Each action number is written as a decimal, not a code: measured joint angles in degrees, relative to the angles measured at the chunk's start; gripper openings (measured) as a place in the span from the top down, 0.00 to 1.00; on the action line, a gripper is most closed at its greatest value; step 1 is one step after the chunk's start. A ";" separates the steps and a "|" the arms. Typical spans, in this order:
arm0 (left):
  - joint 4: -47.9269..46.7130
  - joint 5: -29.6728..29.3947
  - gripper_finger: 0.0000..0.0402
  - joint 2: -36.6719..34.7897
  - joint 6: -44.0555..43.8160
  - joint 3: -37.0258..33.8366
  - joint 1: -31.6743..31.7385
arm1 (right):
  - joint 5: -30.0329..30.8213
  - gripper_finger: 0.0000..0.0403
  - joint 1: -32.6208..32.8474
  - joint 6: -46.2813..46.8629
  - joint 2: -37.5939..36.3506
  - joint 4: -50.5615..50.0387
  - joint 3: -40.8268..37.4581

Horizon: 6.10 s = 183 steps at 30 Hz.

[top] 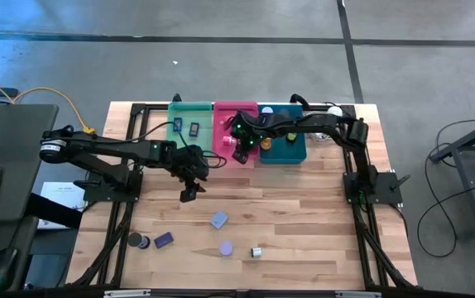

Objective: Pick & Place Office items
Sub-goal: Put the small green adapter into the red bin, then put the purple digital clock into the light blue bin

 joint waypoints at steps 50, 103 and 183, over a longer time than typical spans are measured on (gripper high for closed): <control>-18.79 13.56 0.50 -5.32 -19.26 5.95 -5.44 | 7.71 0.47 15.18 0.04 -13.93 -2.71 0.00; -19.51 -7.50 0.50 11.61 -57.51 7.43 -40.56 | 23.09 0.47 37.96 21.05 -13.82 -0.37 -0.04; -18.86 -6.25 0.33 19.39 -72.52 7.34 -46.37 | 23.03 0.47 39.82 22.68 -12.12 -0.40 -0.04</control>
